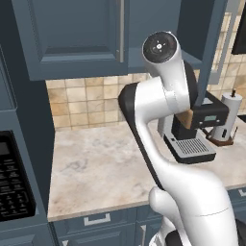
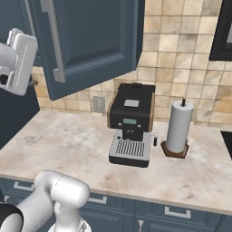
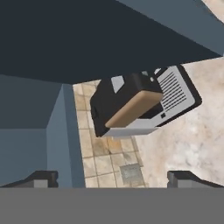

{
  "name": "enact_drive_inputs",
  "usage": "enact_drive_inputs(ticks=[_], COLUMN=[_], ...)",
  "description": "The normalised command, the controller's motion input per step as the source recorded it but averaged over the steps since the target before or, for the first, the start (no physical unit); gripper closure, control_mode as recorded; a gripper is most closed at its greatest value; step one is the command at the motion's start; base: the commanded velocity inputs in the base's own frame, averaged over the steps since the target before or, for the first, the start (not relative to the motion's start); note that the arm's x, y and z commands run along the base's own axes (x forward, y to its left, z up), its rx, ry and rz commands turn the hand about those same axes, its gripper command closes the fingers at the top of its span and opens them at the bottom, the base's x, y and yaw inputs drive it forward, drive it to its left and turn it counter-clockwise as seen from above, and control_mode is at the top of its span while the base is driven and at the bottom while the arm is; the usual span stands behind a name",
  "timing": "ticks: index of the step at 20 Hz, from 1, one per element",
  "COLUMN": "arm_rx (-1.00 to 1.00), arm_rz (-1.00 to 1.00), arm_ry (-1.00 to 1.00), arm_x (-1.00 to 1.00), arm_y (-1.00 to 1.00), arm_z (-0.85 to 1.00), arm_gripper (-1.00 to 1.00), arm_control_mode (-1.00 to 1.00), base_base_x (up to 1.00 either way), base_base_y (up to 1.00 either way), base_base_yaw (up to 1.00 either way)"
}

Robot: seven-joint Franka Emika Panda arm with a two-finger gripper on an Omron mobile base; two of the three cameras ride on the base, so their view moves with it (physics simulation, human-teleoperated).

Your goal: Open the cabinet, pick the kettle from the cabinet, and place it in the sink.

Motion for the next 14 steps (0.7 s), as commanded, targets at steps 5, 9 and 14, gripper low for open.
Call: enact_drive_inputs(ticks=[5, 9, 14], arm_rx=[0.00, 0.00, 0.00], arm_rz=[0.00, -0.04, -0.09], arm_ry=[0.00, 0.00, 0.00], arm_x=[0.29, 0.18, 0.11], arm_y=[-0.18, -0.22, -0.25], arm_z=[-0.09, -0.10, -0.09], arm_gripper=[-1.00, -1.00, -1.00], arm_control_mode=[-1.00, -1.00, -1.00], base_base_x=[0.00, 0.00, 0.00], base_base_y=[0.00, 0.00, 0.00], base_base_yaw=[0.00, 0.00, 0.00])
